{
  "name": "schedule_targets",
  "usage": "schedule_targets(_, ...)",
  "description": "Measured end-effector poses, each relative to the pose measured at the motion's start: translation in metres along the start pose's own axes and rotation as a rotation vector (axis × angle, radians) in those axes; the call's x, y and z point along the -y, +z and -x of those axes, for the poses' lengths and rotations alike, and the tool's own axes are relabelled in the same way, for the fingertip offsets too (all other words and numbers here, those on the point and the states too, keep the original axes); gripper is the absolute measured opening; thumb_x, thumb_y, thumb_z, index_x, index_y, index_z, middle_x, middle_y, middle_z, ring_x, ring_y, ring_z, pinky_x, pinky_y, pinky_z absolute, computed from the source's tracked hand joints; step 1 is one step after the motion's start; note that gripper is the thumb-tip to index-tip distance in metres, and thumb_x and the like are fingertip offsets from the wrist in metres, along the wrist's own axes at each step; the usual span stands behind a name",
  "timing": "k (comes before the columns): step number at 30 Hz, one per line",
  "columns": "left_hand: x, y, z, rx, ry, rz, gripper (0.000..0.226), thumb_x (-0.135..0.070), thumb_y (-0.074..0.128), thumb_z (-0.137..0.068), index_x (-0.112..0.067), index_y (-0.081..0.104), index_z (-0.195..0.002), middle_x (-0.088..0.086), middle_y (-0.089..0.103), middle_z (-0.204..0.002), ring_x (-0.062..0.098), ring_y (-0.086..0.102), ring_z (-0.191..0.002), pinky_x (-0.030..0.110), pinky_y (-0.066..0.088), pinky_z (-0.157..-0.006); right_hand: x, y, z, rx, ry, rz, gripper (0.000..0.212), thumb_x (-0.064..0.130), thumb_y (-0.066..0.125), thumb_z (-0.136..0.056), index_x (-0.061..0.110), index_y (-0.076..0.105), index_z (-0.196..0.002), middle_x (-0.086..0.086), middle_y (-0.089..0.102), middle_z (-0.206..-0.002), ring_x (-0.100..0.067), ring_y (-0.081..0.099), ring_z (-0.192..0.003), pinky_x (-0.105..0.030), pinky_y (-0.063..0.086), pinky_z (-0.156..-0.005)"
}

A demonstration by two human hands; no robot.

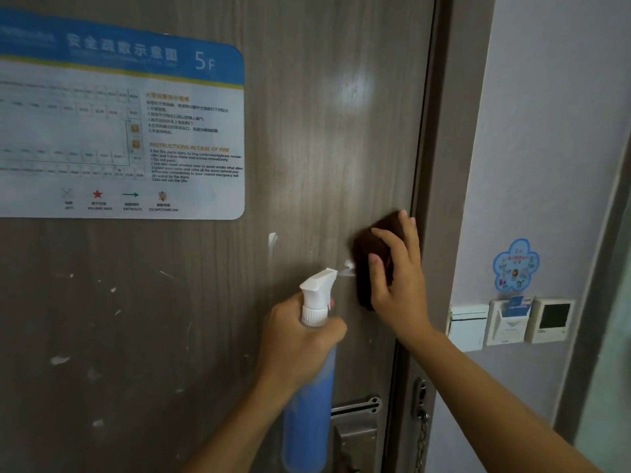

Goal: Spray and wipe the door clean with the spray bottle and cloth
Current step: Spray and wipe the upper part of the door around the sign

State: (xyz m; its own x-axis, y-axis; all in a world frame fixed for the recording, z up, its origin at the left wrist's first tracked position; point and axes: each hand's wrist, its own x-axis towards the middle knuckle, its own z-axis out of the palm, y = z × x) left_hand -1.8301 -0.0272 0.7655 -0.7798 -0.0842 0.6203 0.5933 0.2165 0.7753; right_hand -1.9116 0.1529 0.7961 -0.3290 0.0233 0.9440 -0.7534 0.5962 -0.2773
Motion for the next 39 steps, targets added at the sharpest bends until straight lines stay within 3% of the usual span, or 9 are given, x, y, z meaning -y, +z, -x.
schedule_targets(8,0.0,-0.015,0.009,-0.151,0.011,-0.004,0.017,-0.042,0.069,-0.06,-0.034,0.068,-0.076,-0.009,0.059,-0.056,0.004,0.054,-0.054,0.023,0.045,-0.052,-0.014,0.03,0.052,-0.097,-0.001,0.113,0.052,0.029,0.055,-0.101,0.017,0.044,-0.151,-0.008,0.011,-0.172,-0.033,0.009,-0.159,-0.036,0.01,-0.13)
schedule_targets(11,-0.001,-0.021,0.016,-0.191,-0.015,-0.019,0.025,-0.045,0.07,-0.058,-0.029,0.07,-0.076,-0.001,0.063,-0.058,0.007,0.059,-0.055,0.024,0.048,-0.052,-0.014,0.042,0.068,-0.084,-0.044,0.201,0.058,0.034,0.056,-0.1,0.017,0.039,-0.153,-0.017,0.014,-0.17,-0.04,0.013,-0.158,-0.037,0.009,-0.129)
schedule_targets(15,0.0,-0.033,0.027,-0.244,-0.054,-0.013,0.04,-0.046,0.072,-0.055,-0.018,0.072,-0.084,0.015,0.063,-0.065,0.02,0.061,-0.058,0.039,0.052,-0.058,-0.012,0.039,0.045,-0.089,-0.12,0.249,0.055,0.033,0.057,-0.101,0.02,0.039,-0.152,-0.019,0.017,-0.168,-0.041,0.012,-0.157,-0.037,0.01,-0.128)
schedule_targets(18,-0.005,-0.042,0.029,-0.283,-0.036,-0.03,0.044,-0.046,0.072,-0.055,-0.011,0.069,-0.082,0.019,0.062,-0.065,0.03,0.062,-0.059,0.049,0.053,-0.059,0.006,0.04,-0.002,-0.217,0.0,0.184,0.052,0.03,0.058,-0.103,0.019,0.042,-0.152,-0.018,0.014,-0.17,-0.035,0.006,-0.159,-0.043,0.014,-0.126)
schedule_targets(21,-0.013,-0.052,0.028,-0.307,0.004,-0.068,0.044,-0.044,0.071,-0.057,-0.008,0.067,-0.081,0.023,0.063,-0.068,0.047,0.065,-0.065,0.059,0.054,-0.06,0.026,0.047,-0.031,-0.283,0.062,0.191,0.048,0.032,0.053,-0.105,0.017,0.046,-0.15,-0.018,0.015,-0.17,-0.034,0.006,-0.159,-0.035,0.01,-0.125)
schedule_targets(27,-0.014,-0.069,0.023,-0.27,0.016,-0.015,0.05,-0.043,0.072,-0.056,-0.003,0.068,-0.086,0.028,0.06,-0.071,0.044,0.064,-0.064,0.06,0.053,-0.059,0.003,0.042,0.016,-0.028,-0.298,0.283,0.05,0.027,0.061,-0.101,0.018,0.049,-0.148,-0.017,0.022,-0.169,-0.038,0.013,-0.158,-0.038,0.014,-0.127)
schedule_targets(31,-0.011,-0.074,0.021,-0.231,0.004,0.025,0.04,-0.042,0.074,-0.055,-0.009,0.067,-0.078,0.028,0.061,-0.07,0.057,0.062,-0.073,0.064,0.053,-0.061,-0.02,0.029,0.057,0.006,-0.226,0.277,0.048,0.026,0.06,-0.101,0.017,0.048,-0.147,-0.014,0.02,-0.17,-0.04,0.016,-0.157,-0.045,0.018,-0.128)
schedule_targets(34,-0.011,-0.077,0.017,-0.189,0.009,0.034,0.038,-0.042,0.073,-0.057,-0.011,0.067,-0.078,0.025,0.062,-0.069,0.054,0.063,-0.069,0.062,0.053,-0.06,-0.009,0.033,0.04,-0.091,-0.129,0.234,0.049,0.018,0.064,-0.099,0.014,0.049,-0.146,-0.015,0.019,-0.169,-0.038,0.013,-0.158,-0.045,0.016,-0.128)
schedule_targets(39,-0.013,-0.079,0.012,-0.13,0.014,0.057,0.035,-0.042,0.073,-0.058,-0.014,0.067,-0.078,0.024,0.062,-0.069,0.027,0.061,-0.061,0.051,0.054,-0.06,0.026,0.047,-0.024,-0.311,0.088,0.154,0.048,0.024,0.057,-0.103,0.019,0.045,-0.15,-0.01,0.015,-0.171,-0.028,0.004,-0.16,-0.043,0.014,-0.128)
